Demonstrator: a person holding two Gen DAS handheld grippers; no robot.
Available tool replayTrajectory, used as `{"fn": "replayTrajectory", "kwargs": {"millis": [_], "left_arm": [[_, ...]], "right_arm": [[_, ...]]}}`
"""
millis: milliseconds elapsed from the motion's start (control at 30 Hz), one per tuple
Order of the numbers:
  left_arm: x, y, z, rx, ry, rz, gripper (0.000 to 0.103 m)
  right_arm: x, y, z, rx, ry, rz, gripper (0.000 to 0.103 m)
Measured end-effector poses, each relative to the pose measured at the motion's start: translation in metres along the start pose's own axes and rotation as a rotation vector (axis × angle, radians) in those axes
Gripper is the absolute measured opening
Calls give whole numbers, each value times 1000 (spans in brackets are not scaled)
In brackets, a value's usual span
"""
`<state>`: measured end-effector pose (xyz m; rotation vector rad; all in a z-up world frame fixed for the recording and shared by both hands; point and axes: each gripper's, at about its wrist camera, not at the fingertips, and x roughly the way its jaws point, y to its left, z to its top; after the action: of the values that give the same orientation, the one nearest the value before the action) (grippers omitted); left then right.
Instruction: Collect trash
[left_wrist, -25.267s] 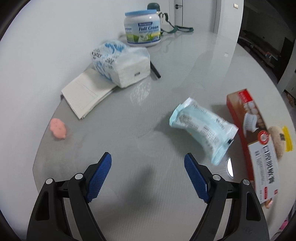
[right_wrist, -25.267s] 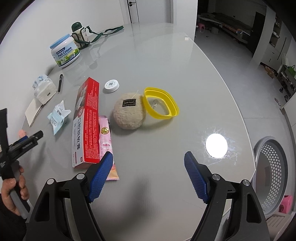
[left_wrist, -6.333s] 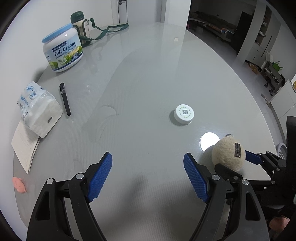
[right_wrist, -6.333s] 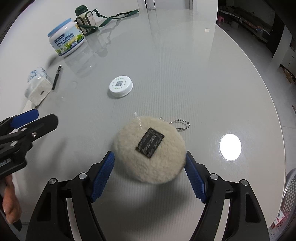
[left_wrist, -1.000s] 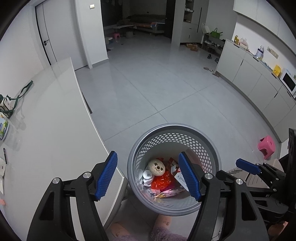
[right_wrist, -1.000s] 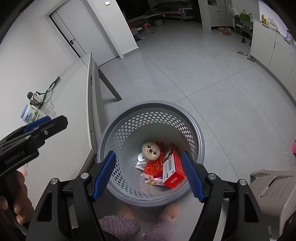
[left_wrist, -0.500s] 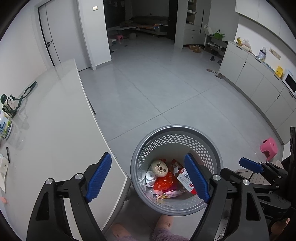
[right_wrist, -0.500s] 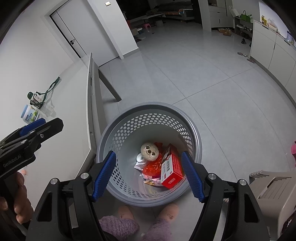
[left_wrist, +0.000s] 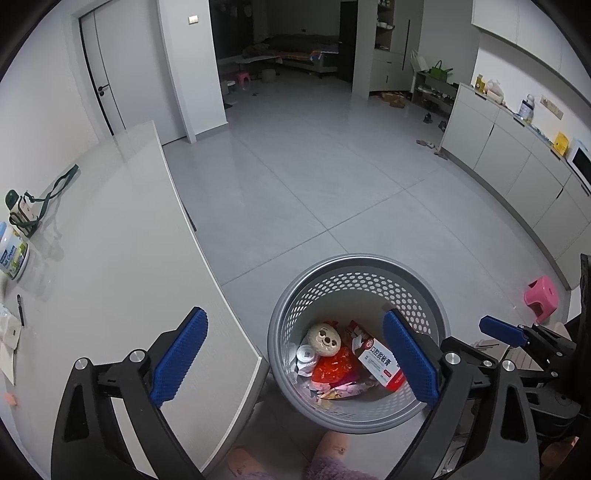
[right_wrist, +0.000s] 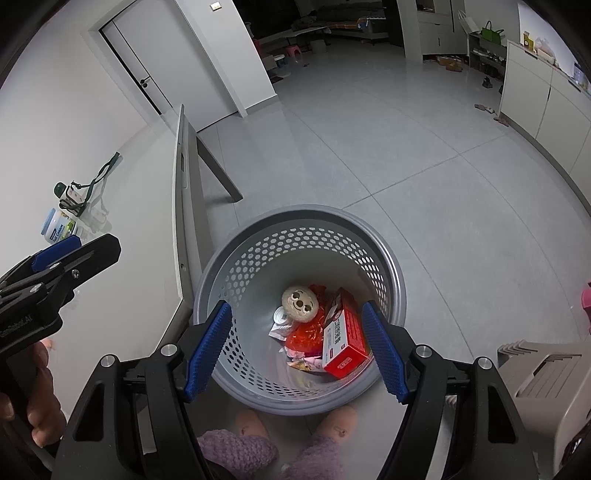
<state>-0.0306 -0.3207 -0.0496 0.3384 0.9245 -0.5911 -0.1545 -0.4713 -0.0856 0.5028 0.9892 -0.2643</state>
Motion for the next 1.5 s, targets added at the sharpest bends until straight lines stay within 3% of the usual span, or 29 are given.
{"fn": "replayTrajectory", "kwargs": {"millis": [1500], "left_arm": [[-6, -3, 2, 16, -2, 35, 97]], "right_arm": [[-4, 5, -1, -5, -7, 2, 70]]}}
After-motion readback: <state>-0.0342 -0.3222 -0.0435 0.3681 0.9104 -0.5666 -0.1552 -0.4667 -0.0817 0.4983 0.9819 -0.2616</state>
